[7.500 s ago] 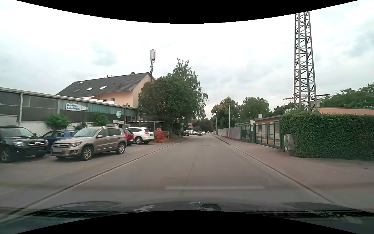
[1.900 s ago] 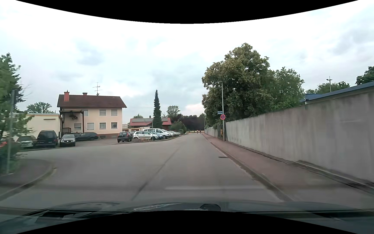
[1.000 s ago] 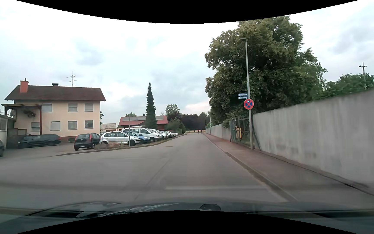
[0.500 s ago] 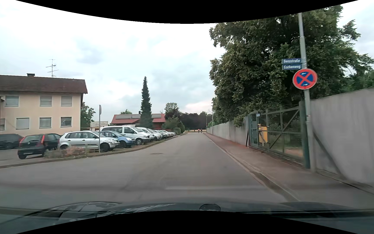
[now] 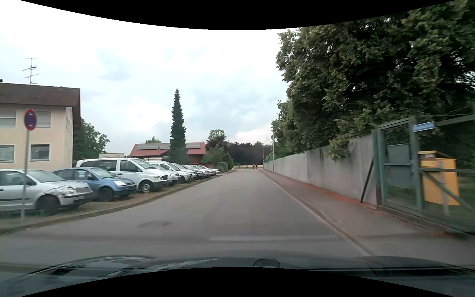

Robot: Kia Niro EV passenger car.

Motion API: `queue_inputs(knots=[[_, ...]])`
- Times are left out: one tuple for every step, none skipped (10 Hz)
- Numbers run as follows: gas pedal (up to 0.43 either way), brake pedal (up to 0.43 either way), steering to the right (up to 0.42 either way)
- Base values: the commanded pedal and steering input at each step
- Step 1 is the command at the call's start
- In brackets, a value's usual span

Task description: Follow the waypoints while adhering to traffic rules and regulations

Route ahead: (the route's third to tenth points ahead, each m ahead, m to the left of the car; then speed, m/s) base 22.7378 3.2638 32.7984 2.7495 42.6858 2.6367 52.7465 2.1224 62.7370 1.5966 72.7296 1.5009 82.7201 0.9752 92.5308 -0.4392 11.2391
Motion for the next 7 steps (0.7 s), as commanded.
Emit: queue_inputs(knots=[[0.000, 0.000, 0.002], [0.000, 0.000, 0.003], [0.008, 0.000, 0.005], [0.059, 0.000, 0.006], [0.067, 0.000, 0.007], [0.067, 0.000, 0.007], [0.067, 0.000, 0.007]])
